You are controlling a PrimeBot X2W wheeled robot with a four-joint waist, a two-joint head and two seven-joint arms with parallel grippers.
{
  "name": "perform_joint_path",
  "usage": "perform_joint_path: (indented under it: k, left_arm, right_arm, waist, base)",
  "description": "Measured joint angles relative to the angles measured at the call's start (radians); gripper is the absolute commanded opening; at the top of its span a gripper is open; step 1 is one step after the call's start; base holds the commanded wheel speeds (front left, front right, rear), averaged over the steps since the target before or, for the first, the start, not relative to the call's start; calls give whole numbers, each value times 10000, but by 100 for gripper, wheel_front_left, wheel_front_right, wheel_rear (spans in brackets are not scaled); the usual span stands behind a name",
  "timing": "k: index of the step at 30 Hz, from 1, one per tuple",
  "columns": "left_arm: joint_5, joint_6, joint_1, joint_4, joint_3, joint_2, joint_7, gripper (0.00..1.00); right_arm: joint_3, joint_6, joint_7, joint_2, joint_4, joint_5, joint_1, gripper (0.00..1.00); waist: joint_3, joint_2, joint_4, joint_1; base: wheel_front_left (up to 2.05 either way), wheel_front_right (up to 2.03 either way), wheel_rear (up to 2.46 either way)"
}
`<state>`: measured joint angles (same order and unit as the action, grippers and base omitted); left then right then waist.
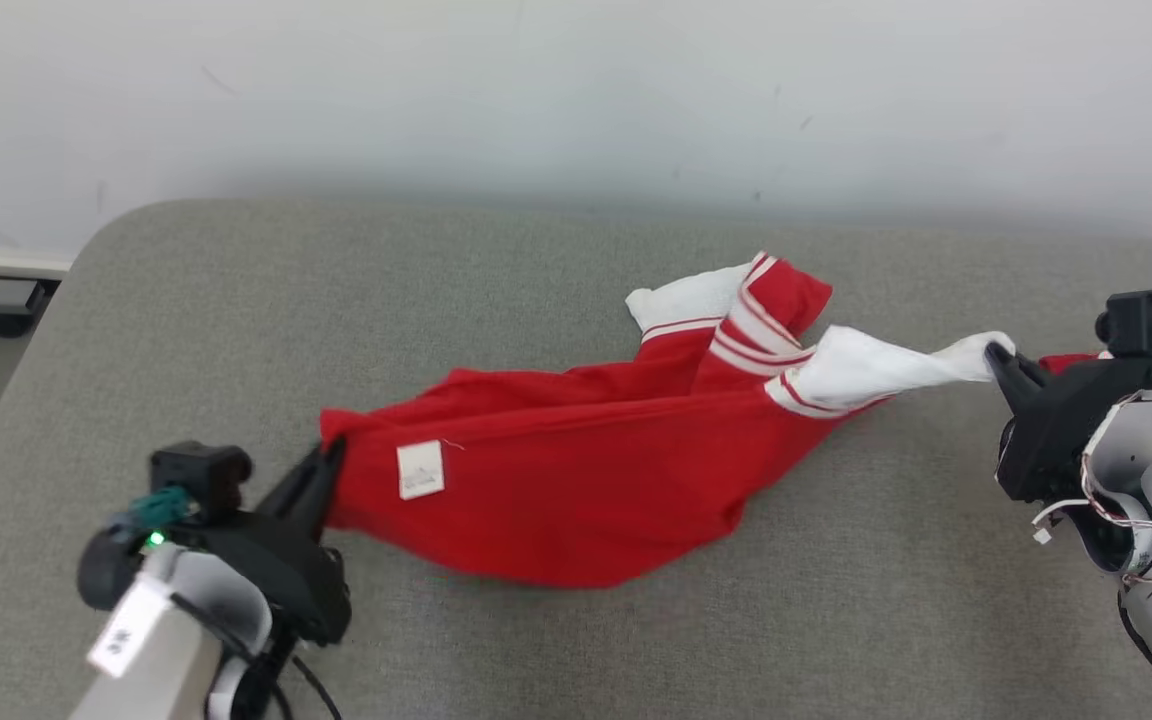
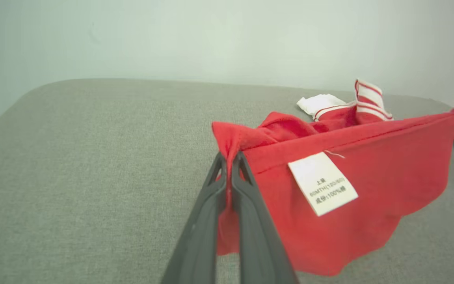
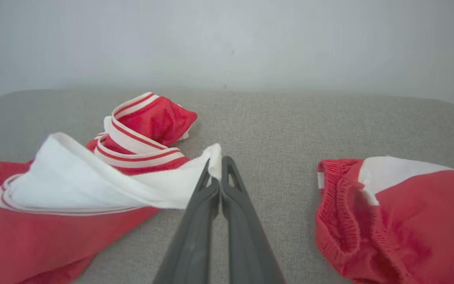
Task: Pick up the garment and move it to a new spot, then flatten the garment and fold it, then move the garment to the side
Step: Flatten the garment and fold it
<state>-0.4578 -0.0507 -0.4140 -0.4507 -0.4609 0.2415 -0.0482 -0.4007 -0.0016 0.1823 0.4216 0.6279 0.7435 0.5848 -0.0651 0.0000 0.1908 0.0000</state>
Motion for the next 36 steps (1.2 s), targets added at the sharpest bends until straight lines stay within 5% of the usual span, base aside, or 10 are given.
perform_joint_path:
  k: [6, 17, 31, 32, 33, 34, 35, 36]
  left_arm:
    - [61, 389, 274, 1101, 359, 485, 414, 0]
    - [-180, 111, 2643, 2328, -698, 247, -257, 0]
    - [-780, 63, 3475, 2290, -986, 527, -1716, 0]
    - [-803, 63, 3482, 2339, -972, 531, -1774, 13]
    - [-803, 63, 3480, 2385, -963, 543, -1858, 43]
    - [-803, 75, 3481, 2439, -945, 545, -1889, 100]
    - [-803, 127, 3480, 2506, -909, 541, -1889, 100]
    - [-802, 211, 3477, 2592, -846, 539, -1889, 100]
  right_arm:
    - [500, 150, -328, 58, -686, 637, -557, 0]
    - [483, 274, -151, -4, -1588, 1225, -2810, 0]
    - [84, -280, 558, 510, -1837, 918, -3788, 0]
    - [75, -311, 571, 510, -1875, 918, -3787, 0]
    - [65, -337, 644, 506, -1956, 918, -3785, 8]
    - [56, -337, 648, 508, -2044, 915, -3784, 37]
    - [65, -364, 642, 508, -2105, 907, -3779, 100]
    - [82, -441, 642, 508, -2148, 907, -3765, 100]
  waist:
    - [411, 0, -63, -1]
    - [739, 0, -243, -1]
    - [588, 0, -229, -1]
    - [581, 0, -215, -1]
    - [576, 0, -204, -1]
    - [573, 0, -194, -1]
    - [570, 0, -183, -1]
    - [569, 0, -173, -1]
  base:
    - [0, 0, 0]
    - [0, 0, 0]
    - [0, 0, 0]
    - [0, 0, 0]
    - [0, 0, 0]
    - [0, 0, 0]
    - [0, 0, 0]
    - [0, 0, 0]
